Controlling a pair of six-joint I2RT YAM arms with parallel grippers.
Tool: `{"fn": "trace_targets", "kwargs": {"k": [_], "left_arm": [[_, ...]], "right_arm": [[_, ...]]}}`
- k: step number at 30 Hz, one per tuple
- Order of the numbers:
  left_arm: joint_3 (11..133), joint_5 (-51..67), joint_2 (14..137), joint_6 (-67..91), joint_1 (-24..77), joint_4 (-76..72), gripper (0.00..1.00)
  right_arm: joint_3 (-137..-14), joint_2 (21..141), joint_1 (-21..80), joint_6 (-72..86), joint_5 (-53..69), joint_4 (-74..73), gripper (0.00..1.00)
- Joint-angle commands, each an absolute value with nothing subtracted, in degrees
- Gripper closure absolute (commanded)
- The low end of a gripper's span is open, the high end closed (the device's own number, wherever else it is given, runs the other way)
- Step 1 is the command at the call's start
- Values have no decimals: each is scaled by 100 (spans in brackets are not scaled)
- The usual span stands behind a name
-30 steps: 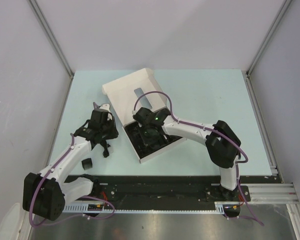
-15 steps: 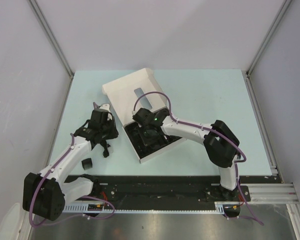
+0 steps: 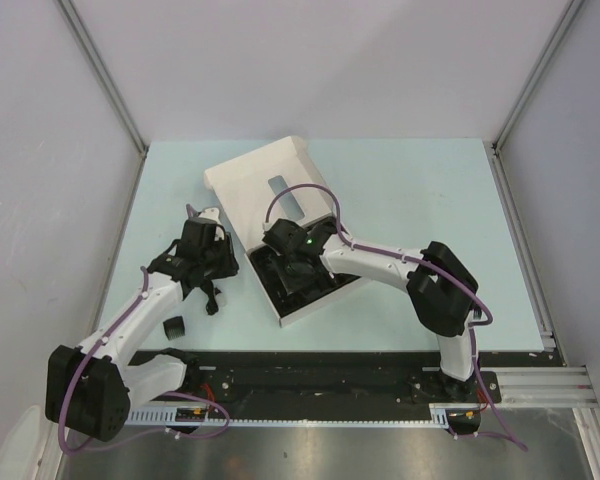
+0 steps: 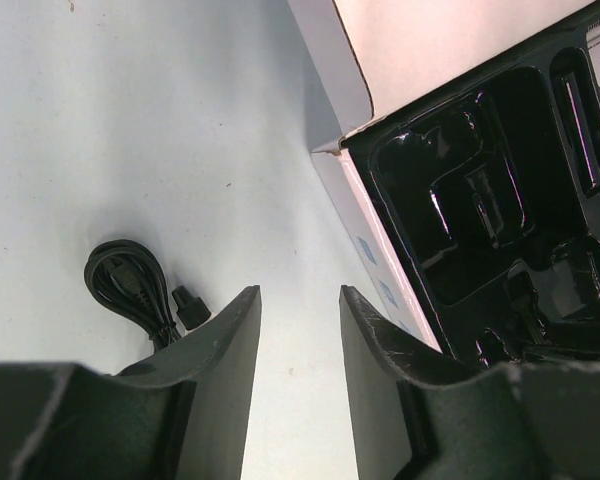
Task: Sort the hair-cutting tools
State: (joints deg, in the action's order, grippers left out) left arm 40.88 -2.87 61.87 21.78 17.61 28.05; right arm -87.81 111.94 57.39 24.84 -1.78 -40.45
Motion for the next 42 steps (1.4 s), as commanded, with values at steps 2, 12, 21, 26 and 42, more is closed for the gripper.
{"fn": "trace_targets", "kwargs": {"k": [2, 12, 21, 26, 42], "left_arm": [[4113, -369, 6135, 2083, 1767, 2804, 56], [4131, -387, 6144, 2083, 1767, 2813, 55], [4122, -396, 6152, 2092, 1767, 2821, 55], [4122, -396, 6161, 2092, 1758, 2813, 55], [4122, -369, 6205, 2092, 1767, 2821, 55]], "right_arm": [[-8877, 10943, 5713, 2496, -501, -4289, 70], [-8851, 10714, 5660, 2531, -738, -4447, 76], [-8780, 10758, 5651, 2487, -510, -4456, 76], [-8772, 10810, 5660, 2479, -352, -4474, 71], [-8675, 10881, 5669, 2461, -185, -4500, 70]]}}
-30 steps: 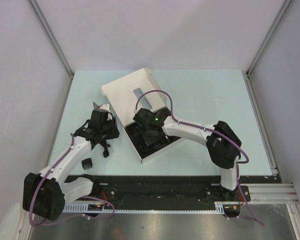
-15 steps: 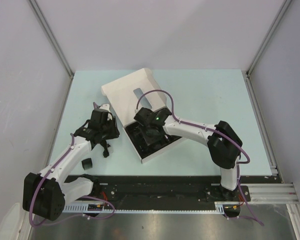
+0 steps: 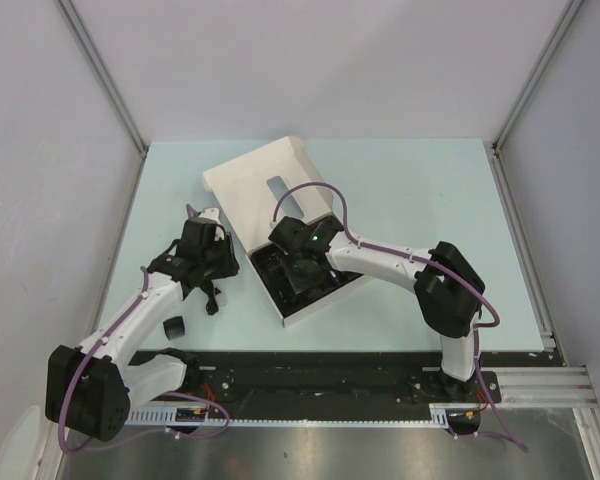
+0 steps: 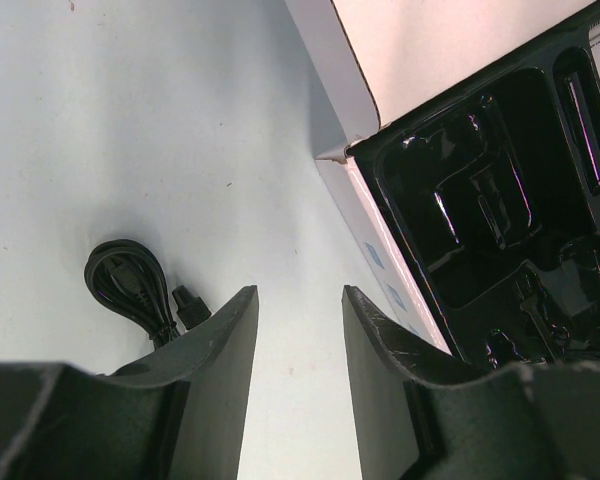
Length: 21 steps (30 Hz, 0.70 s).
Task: Sort the hair-cutting tools
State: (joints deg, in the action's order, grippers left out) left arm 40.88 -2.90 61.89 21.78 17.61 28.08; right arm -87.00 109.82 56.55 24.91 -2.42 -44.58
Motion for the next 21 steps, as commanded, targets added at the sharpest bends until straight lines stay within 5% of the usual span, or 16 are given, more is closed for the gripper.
{"fn": "trace_targets", "kwargs": {"k": [1, 21], "left_arm": [[4122, -378, 6205, 2092, 1767, 2821, 55], [4122, -378, 6196, 2083, 1767, 2821, 55]], "right_arm": [[-8675, 10872, 5669, 2452, -167, -4500, 70], [-8596, 11057, 5757, 2417, -149, -4553, 69]]}}
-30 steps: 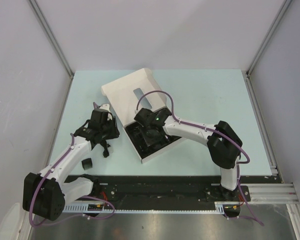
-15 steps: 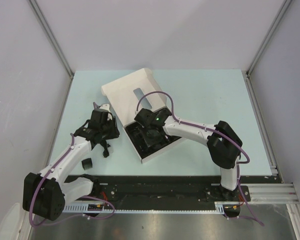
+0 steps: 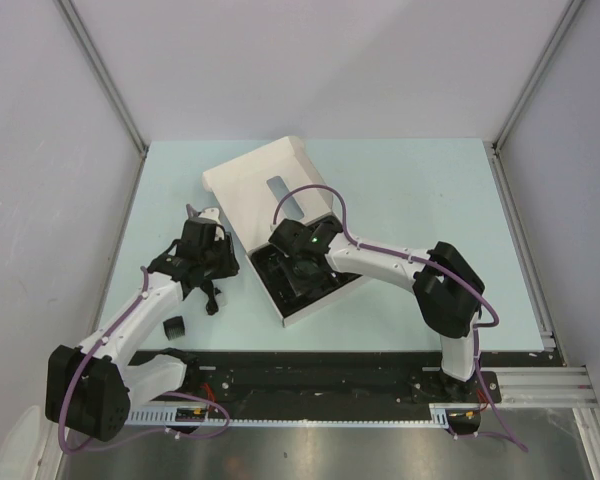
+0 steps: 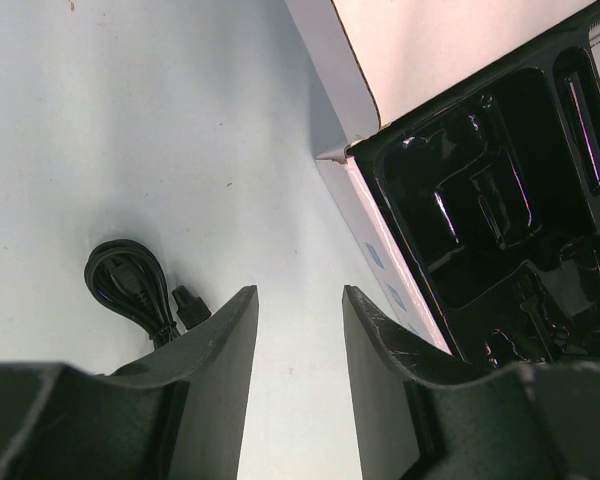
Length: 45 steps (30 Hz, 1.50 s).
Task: Sort the hair-cutting tools
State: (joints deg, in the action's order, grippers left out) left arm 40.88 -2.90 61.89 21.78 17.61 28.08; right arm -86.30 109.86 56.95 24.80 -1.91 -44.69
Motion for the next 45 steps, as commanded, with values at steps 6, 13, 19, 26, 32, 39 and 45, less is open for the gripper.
{"fn": "trace_targets", "kwargs": {"k": [6, 13, 19, 26, 32, 39, 45], "left_arm": [[4122, -387, 6188, 2083, 1758, 2830, 55], [4113, -387, 6161, 2092, 1758, 2830, 55], [4122, -396, 6144, 2100, 1767, 2839, 54], [4192, -510, 5959, 2188, 1758, 2892, 48], [4245, -650, 5862, 2504, 1758, 3094, 41], [4192, -1010, 5994, 3005, 1723, 3532, 25], [4113, -1300, 6301, 3384, 1670, 3683, 17]], "right_arm": [[-8525, 11109, 5809, 2399, -184, -4526, 67], [-8438, 11171, 5827, 2382, -351, -4465, 67], [-8358, 11215, 5871, 2382, -527, -4342, 66], [-8613, 10600, 5810, 2435, -782, -4228, 61], [-8684, 9880, 5441, 2435, -940, -4096, 52], [-8175, 9457, 4291, 2706, -1186, -4201, 46], [-7796, 9325, 3000, 3040, -1520, -4219, 53]]}}
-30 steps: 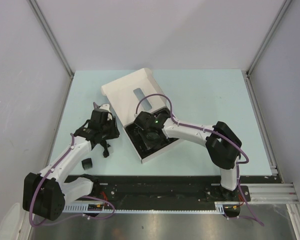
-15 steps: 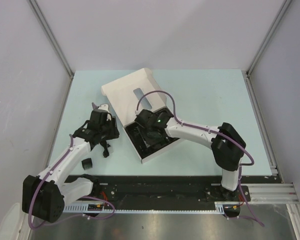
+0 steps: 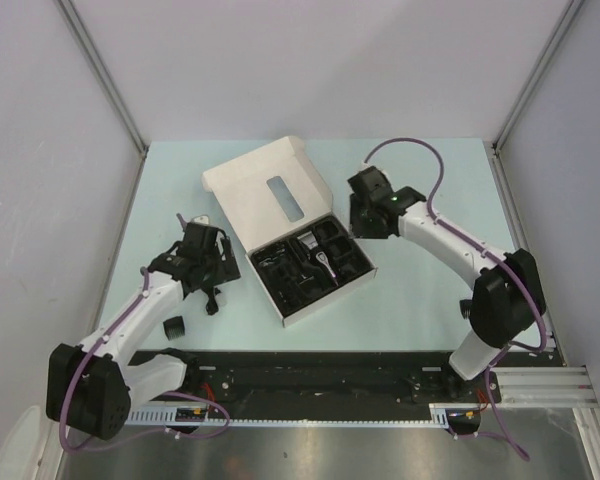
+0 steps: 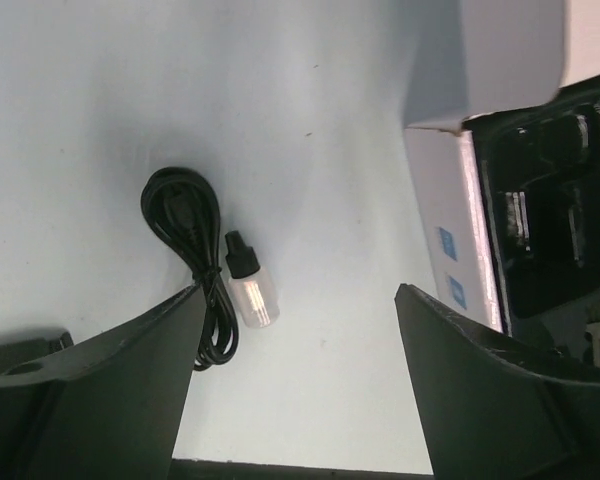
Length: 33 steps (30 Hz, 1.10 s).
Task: Sort the hair-cutting tools
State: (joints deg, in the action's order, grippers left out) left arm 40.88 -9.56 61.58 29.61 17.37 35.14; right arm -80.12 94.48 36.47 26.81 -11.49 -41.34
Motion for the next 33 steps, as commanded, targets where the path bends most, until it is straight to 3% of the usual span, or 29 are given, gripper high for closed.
{"fn": "trace_targets", "kwargs": {"k": [1, 5, 10, 13, 15, 20, 27, 30, 32, 33], "left_arm": [[4105, -1336, 6337, 3436, 1653, 3683, 17], [4061, -1459, 6495, 3533, 1582, 3683, 16], [3964, -1573, 6785, 3665, 1336, 3700, 14], [3903, -1494, 6899, 3744, 1126, 3709, 24], [3859, -1398, 6926, 3735, 1038, 3700, 35], [3718, -1292, 7110, 3814, 1028, 3691, 39], [3437, -1388, 7067, 4104, 1020, 3709, 53], [3419, -1389, 6970, 4210, 1011, 3709, 53], [3436, -1345, 6926, 4236, 1002, 3691, 47], [3445, -1353, 6830, 4245, 1011, 3691, 39]], "right_arm": [[-7674, 9334, 2814, 3172, -1494, -4227, 58], [-7357, 9650, 2224, 3112, -1083, -4105, 65], [-7198, 10063, 2311, 2962, -712, -3938, 71], [-7067, 10125, 2460, 3058, -519, -3806, 73], [-6961, 10160, 2505, 3155, -422, -3771, 75], [-6706, 10239, 2583, 3287, -53, -3507, 81], [-6557, 10204, 2716, 3261, 176, -3437, 83], [-6513, 10204, 2690, 3217, 220, -3402, 83], [-6513, 10204, 2663, 3173, 255, -3384, 83], [-6513, 10213, 2663, 3164, 281, -3358, 83]]}}
